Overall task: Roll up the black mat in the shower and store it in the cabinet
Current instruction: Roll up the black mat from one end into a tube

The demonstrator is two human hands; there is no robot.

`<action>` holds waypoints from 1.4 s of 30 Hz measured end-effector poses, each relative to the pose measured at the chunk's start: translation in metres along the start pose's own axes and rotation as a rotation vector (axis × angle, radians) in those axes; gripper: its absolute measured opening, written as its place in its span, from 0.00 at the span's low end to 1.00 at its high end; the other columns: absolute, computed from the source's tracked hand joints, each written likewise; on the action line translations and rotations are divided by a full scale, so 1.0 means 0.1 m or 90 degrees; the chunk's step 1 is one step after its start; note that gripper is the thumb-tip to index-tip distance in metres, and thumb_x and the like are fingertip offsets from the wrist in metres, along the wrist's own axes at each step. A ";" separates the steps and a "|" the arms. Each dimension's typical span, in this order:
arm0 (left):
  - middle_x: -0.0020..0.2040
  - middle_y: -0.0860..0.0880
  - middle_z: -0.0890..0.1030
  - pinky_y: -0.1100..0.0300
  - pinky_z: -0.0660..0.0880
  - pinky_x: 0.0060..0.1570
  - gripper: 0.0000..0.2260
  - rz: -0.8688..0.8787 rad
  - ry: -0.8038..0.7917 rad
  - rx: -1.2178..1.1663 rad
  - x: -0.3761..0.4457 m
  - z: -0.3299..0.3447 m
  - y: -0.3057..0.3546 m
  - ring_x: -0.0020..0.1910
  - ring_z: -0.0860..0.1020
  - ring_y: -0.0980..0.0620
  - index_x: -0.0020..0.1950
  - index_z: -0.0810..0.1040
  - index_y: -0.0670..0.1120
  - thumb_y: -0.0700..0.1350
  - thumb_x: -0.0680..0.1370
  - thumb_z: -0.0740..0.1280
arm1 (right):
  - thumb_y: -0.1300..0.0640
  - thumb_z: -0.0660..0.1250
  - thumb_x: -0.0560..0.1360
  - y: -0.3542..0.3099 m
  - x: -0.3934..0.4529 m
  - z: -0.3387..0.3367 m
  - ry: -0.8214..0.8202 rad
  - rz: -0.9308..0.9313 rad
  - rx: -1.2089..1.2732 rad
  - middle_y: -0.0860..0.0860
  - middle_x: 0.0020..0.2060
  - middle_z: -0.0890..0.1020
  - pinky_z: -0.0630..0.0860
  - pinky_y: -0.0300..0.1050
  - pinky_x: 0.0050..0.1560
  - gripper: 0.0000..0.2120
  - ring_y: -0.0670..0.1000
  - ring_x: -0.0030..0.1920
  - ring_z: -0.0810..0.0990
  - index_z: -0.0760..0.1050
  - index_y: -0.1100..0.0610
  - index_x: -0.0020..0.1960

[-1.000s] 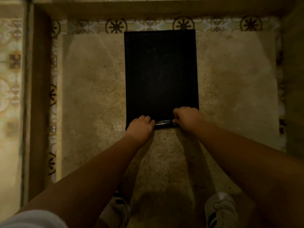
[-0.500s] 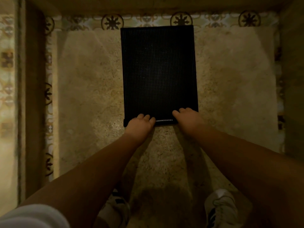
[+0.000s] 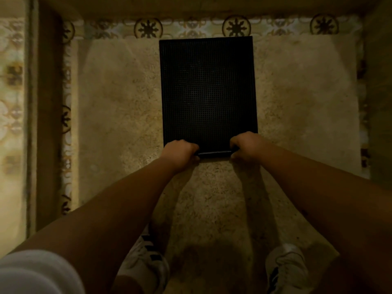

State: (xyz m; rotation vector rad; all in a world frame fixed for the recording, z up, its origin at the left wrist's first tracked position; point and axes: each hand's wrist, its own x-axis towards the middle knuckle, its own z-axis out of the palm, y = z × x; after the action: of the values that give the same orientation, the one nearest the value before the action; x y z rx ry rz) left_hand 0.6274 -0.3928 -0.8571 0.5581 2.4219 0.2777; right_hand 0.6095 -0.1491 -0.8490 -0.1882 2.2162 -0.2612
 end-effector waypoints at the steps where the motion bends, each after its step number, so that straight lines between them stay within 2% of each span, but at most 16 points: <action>1: 0.50 0.45 0.81 0.51 0.76 0.45 0.12 0.000 -0.017 -0.011 0.02 0.00 0.00 0.47 0.79 0.43 0.57 0.79 0.48 0.52 0.77 0.66 | 0.51 0.71 0.73 -0.01 0.00 -0.02 -0.012 0.001 -0.005 0.53 0.53 0.77 0.74 0.46 0.43 0.15 0.55 0.49 0.77 0.77 0.51 0.59; 4: 0.52 0.45 0.81 0.53 0.75 0.46 0.13 -0.022 -0.055 -0.060 0.07 -0.01 0.00 0.49 0.79 0.44 0.59 0.79 0.50 0.51 0.77 0.67 | 0.52 0.70 0.74 -0.04 0.00 -0.05 -0.030 0.007 0.007 0.55 0.57 0.77 0.77 0.50 0.52 0.16 0.57 0.55 0.76 0.77 0.53 0.61; 7: 0.54 0.45 0.80 0.51 0.76 0.50 0.13 -0.050 -0.085 -0.111 0.10 -0.02 0.00 0.51 0.78 0.45 0.60 0.79 0.48 0.50 0.77 0.67 | 0.51 0.70 0.75 -0.06 0.01 -0.05 -0.021 0.013 -0.009 0.56 0.60 0.74 0.74 0.52 0.58 0.18 0.58 0.60 0.72 0.76 0.53 0.63; 12: 0.58 0.44 0.74 0.51 0.74 0.53 0.14 -0.044 -0.065 -0.106 0.10 -0.03 0.04 0.55 0.75 0.43 0.62 0.78 0.47 0.48 0.77 0.67 | 0.53 0.71 0.74 -0.05 0.00 -0.08 -0.026 0.019 0.033 0.57 0.59 0.77 0.77 0.51 0.55 0.17 0.58 0.56 0.77 0.76 0.54 0.62; 17: 0.52 0.44 0.78 0.48 0.76 0.41 0.12 0.014 0.068 -0.006 -0.05 0.02 0.07 0.47 0.79 0.41 0.59 0.75 0.48 0.49 0.77 0.66 | 0.54 0.73 0.72 -0.05 0.01 -0.11 0.001 0.030 0.058 0.55 0.50 0.76 0.76 0.48 0.43 0.10 0.56 0.46 0.76 0.73 0.53 0.47; 21: 0.54 0.45 0.76 0.51 0.73 0.36 0.12 0.059 0.088 0.031 -0.09 0.01 0.12 0.47 0.78 0.42 0.61 0.74 0.48 0.46 0.78 0.63 | 0.57 0.75 0.70 -0.03 0.00 -0.13 0.000 0.046 0.146 0.56 0.47 0.78 0.78 0.48 0.42 0.09 0.56 0.44 0.78 0.75 0.53 0.43; 24: 0.53 0.46 0.76 0.53 0.70 0.34 0.12 0.068 0.099 0.076 -0.11 0.02 0.18 0.51 0.74 0.43 0.60 0.75 0.47 0.42 0.77 0.63 | 0.57 0.76 0.69 -0.03 0.03 -0.14 -0.013 0.050 0.152 0.56 0.47 0.79 0.79 0.50 0.45 0.09 0.57 0.46 0.79 0.76 0.55 0.43; 28: 0.55 0.46 0.80 0.50 0.73 0.45 0.17 0.039 0.115 0.082 -0.11 -0.04 0.21 0.52 0.77 0.42 0.66 0.74 0.49 0.42 0.78 0.61 | 0.57 0.77 0.69 -0.02 0.04 -0.15 0.002 0.061 0.181 0.56 0.47 0.80 0.79 0.50 0.49 0.09 0.57 0.48 0.79 0.78 0.56 0.45; 33: 0.53 0.49 0.80 0.51 0.77 0.44 0.13 0.004 0.068 0.093 -0.06 -0.04 0.25 0.52 0.78 0.45 0.60 0.77 0.48 0.42 0.77 0.61 | 0.54 0.76 0.70 -0.01 0.08 -0.15 0.044 0.060 0.117 0.54 0.48 0.77 0.77 0.47 0.49 0.11 0.55 0.47 0.78 0.83 0.58 0.49; 36: 0.54 0.46 0.79 0.52 0.75 0.39 0.12 -0.013 0.068 0.109 -0.04 0.02 0.31 0.51 0.78 0.44 0.60 0.76 0.45 0.41 0.77 0.61 | 0.49 0.72 0.72 0.02 0.05 -0.13 0.044 0.042 0.059 0.55 0.49 0.80 0.77 0.46 0.45 0.13 0.54 0.45 0.77 0.82 0.55 0.52; 37: 0.58 0.45 0.78 0.50 0.76 0.44 0.14 -0.011 0.064 0.113 -0.04 0.07 0.33 0.55 0.77 0.43 0.63 0.74 0.44 0.40 0.78 0.60 | 0.48 0.72 0.72 0.03 0.04 -0.11 0.052 0.037 0.045 0.54 0.48 0.80 0.77 0.47 0.45 0.13 0.54 0.46 0.78 0.81 0.54 0.53; 38: 0.65 0.43 0.75 0.48 0.75 0.52 0.17 -0.007 0.053 0.117 -0.04 0.12 0.34 0.61 0.75 0.42 0.68 0.70 0.43 0.40 0.79 0.60 | 0.47 0.71 0.72 0.04 0.02 -0.10 0.066 0.034 0.037 0.54 0.48 0.80 0.77 0.48 0.45 0.14 0.54 0.46 0.78 0.80 0.53 0.54; 40: 0.75 0.39 0.64 0.45 0.65 0.67 0.23 -0.001 0.029 0.141 -0.05 0.20 0.33 0.71 0.65 0.40 0.75 0.60 0.40 0.40 0.81 0.58 | 0.48 0.72 0.71 0.05 0.01 -0.09 0.103 0.036 0.054 0.53 0.48 0.79 0.78 0.49 0.45 0.14 0.55 0.46 0.78 0.78 0.52 0.54; 42: 0.77 0.38 0.58 0.43 0.57 0.71 0.24 0.001 0.023 0.164 -0.06 0.26 0.33 0.75 0.58 0.39 0.77 0.53 0.39 0.42 0.82 0.54 | 0.48 0.72 0.71 0.05 0.02 -0.11 0.108 0.039 0.076 0.53 0.46 0.79 0.77 0.49 0.42 0.11 0.54 0.44 0.77 0.76 0.53 0.49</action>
State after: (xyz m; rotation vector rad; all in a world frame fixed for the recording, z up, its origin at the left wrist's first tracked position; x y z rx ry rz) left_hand 0.6582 -0.3650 -0.8635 0.6726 2.5094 -0.0266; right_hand 0.5992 -0.1428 -0.8447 -0.0345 2.3618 -0.3864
